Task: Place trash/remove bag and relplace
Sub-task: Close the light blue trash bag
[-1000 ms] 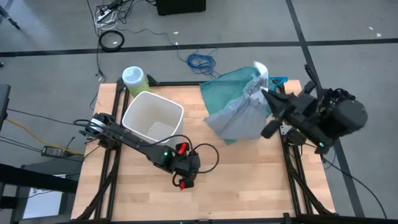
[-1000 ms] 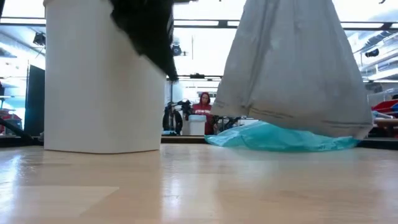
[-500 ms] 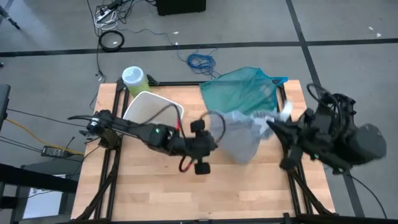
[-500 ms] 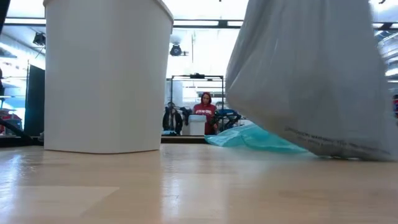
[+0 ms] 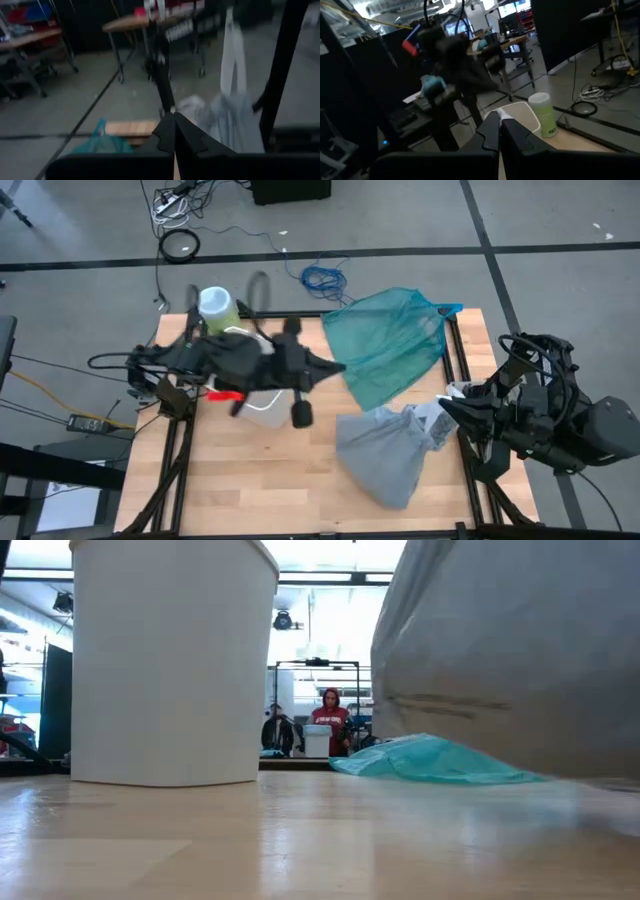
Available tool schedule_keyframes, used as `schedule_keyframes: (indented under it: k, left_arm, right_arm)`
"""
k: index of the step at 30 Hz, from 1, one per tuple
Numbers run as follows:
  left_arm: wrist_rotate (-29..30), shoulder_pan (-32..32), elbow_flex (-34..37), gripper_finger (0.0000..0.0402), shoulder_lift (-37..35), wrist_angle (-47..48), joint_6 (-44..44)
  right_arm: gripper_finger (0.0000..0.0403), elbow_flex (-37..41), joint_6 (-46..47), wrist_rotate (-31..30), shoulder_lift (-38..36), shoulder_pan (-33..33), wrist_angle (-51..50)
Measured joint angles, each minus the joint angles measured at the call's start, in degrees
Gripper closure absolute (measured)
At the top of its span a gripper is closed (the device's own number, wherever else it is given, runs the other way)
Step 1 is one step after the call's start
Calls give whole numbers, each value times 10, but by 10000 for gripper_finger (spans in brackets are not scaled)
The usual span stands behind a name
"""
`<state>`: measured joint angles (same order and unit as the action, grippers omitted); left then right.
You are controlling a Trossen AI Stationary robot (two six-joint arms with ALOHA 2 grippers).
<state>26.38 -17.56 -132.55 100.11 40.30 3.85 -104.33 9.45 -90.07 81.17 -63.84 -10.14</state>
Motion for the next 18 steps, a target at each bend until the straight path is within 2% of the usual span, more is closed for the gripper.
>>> schedule_keyframes:
  k: [5, 9, 12, 15, 18]
  left_arm:
    - [10, -1, 0, 396, -36, 11, -17]
    - [10, 0, 1, 396, -50, 17, -18]
    - [11, 0, 1, 396, -66, 1, -12]
    - [18, 0, 1, 396, -80, -26, -11]
    - [23, 0, 1, 396, -89, -43, -5]
  right_arm:
    - [403, 2, -1, 1, -1, 9, -4]
    - [403, 2, -28, 1, 0, 53, -5]
    - [403, 2, -69, 1, 0, 116, 11]
    - [403, 2, -142, 10, -2, 197, 82]
    - [403, 2, -234, 62, -5, 265, 149]
